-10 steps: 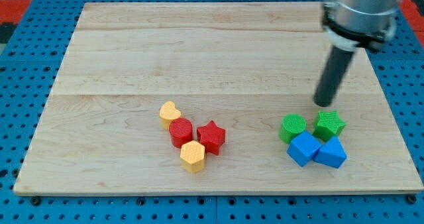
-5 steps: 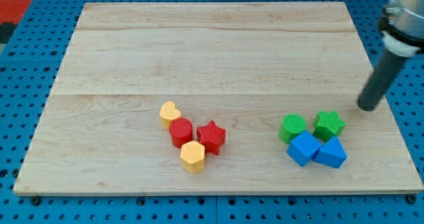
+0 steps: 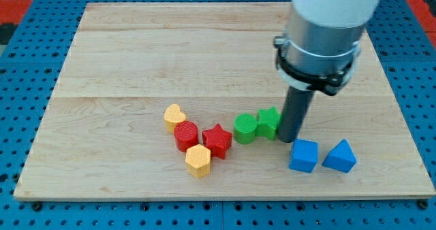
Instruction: Place the green circle at the top left side of the board
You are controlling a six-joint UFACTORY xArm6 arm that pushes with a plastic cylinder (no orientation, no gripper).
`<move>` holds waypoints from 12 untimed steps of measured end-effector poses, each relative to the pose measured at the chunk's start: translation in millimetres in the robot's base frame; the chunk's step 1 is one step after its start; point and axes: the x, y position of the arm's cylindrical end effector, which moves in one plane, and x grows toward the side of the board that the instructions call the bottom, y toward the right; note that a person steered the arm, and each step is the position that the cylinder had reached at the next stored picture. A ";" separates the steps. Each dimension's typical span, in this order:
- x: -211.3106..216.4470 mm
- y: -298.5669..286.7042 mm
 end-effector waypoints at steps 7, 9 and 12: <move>-79.8 -123.5; -161.1 -196.7; -266.0 -247.6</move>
